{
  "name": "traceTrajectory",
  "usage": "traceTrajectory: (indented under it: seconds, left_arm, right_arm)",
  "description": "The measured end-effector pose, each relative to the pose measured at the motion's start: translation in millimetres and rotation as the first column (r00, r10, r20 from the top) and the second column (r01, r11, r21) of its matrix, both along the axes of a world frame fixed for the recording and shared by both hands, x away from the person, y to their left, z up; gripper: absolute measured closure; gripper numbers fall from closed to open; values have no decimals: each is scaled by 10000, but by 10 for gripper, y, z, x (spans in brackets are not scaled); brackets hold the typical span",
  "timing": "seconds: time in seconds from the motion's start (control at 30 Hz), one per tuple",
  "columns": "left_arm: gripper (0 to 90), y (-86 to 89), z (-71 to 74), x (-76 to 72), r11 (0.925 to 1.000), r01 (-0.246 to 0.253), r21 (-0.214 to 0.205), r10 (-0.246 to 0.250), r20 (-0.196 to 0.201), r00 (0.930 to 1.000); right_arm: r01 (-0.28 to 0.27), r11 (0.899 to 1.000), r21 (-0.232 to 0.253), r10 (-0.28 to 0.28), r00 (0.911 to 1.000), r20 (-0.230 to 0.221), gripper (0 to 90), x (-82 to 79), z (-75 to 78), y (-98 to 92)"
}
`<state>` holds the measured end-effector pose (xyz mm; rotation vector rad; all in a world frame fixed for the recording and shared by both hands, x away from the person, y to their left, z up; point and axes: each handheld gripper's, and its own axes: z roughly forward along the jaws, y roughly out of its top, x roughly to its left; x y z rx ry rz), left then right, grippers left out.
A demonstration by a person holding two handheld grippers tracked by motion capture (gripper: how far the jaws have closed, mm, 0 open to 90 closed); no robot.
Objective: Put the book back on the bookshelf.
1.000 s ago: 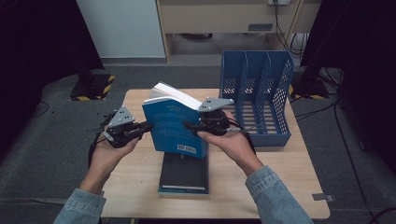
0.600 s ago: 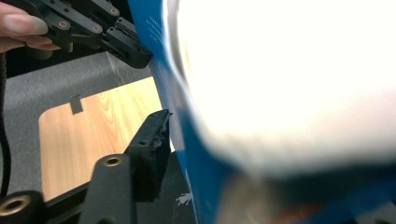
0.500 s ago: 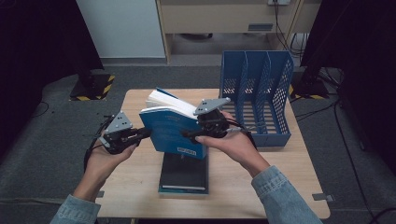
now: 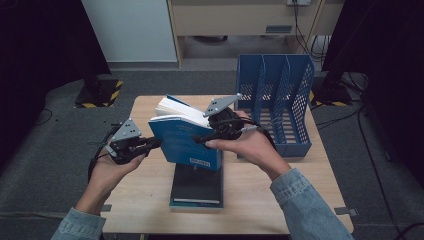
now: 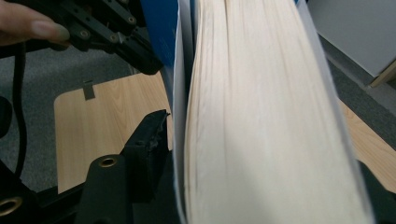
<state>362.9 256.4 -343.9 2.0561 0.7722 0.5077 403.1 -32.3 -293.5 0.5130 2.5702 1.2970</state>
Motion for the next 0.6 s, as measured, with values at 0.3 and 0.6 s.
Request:
traceTrajectory:
  seconds: [0.3, 0.6]
  left_arm:
    - [652, -27, -48, 24, 9989, -471, -9, 471, 68, 9989]
    - [292, -21, -518, -57, 9904, -1368, -179, 1360, -382, 9900]
  right_arm:
    - [-160, 9998, 148, 163, 9996, -232, 561, 47, 29, 66]
    - [-251, 9996, 86, 253, 9992, -318, 586, 51, 36, 66]
